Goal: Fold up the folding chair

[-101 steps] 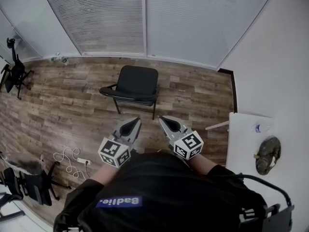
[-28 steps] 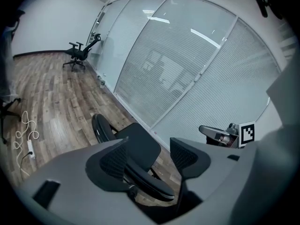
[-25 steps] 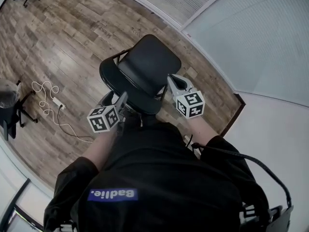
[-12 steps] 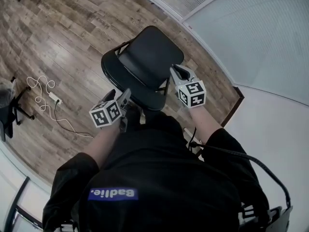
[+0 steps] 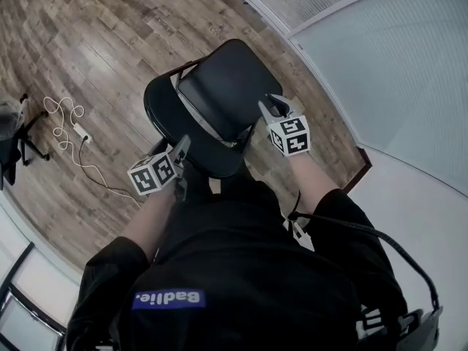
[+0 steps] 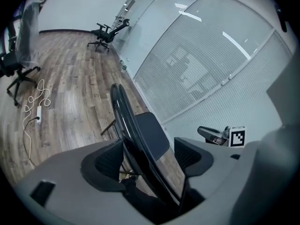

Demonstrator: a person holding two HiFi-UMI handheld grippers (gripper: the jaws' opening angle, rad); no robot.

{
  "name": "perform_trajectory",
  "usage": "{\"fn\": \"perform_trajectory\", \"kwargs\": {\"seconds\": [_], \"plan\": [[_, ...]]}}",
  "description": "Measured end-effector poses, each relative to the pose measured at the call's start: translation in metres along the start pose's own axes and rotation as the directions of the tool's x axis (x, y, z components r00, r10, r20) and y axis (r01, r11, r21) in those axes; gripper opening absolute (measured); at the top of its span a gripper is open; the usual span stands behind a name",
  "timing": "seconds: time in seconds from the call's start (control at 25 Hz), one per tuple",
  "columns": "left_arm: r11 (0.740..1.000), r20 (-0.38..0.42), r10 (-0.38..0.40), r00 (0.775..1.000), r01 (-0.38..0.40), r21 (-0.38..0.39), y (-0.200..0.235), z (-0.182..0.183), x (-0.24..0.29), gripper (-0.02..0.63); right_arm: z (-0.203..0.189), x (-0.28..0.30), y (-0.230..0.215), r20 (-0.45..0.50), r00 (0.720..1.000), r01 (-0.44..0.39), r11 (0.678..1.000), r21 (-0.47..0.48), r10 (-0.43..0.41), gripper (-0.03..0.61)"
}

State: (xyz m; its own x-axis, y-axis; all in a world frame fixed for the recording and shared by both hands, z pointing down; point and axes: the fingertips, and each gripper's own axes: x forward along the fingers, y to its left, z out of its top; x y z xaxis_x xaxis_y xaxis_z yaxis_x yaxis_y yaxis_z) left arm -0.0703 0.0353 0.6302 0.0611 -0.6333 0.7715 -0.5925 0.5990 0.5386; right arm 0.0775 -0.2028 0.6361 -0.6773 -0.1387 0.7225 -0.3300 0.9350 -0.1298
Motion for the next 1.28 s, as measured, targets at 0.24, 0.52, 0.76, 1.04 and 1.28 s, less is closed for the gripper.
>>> {"fn": "perform_trajectory", "kwargs": {"seconds": [0.24, 0.52, 0.76, 1.04, 1.28], "plan": [[0.996, 0.019, 0.089, 0.996, -0.088, -0.023, 0.004, -0.005, 0.014, 0.321, -0.043, 0.034, -0.057, -0.096, 0.995, -0.031, 1.0, -0.001, 0.031, 0.165], [0.987, 0.024, 0.152, 0.988, -0.15, -0.05, -0.002, -0.013, 0.042, 0.321, -0.089, 0.087, -0.125, -0.205, 0.976, -0.07, 0.998, 0.008, 0.07, 0.226], [0.977, 0.053, 0.205, 0.977, -0.202, -0.067, 0.004, -0.013, 0.049, 0.321, -0.127, 0.134, -0.166, -0.292, 0.95, -0.108, 0.994, 0.031, 0.112, 0.264], [0.967, 0.043, 0.23, 0.972, -0.224, -0.118, 0.007, -0.007, 0.071, 0.321, -0.145, 0.185, -0.196, -0.345, 0.919, -0.173, 0.982, 0.079, 0.19, 0.28], [0.956, 0.015, 0.268, 0.963, -0.263, -0.133, 0.018, -0.004, 0.085, 0.321, -0.161, 0.243, -0.206, -0.386, 0.89, -0.206, 0.97, 0.132, 0.242, 0.304]]}}
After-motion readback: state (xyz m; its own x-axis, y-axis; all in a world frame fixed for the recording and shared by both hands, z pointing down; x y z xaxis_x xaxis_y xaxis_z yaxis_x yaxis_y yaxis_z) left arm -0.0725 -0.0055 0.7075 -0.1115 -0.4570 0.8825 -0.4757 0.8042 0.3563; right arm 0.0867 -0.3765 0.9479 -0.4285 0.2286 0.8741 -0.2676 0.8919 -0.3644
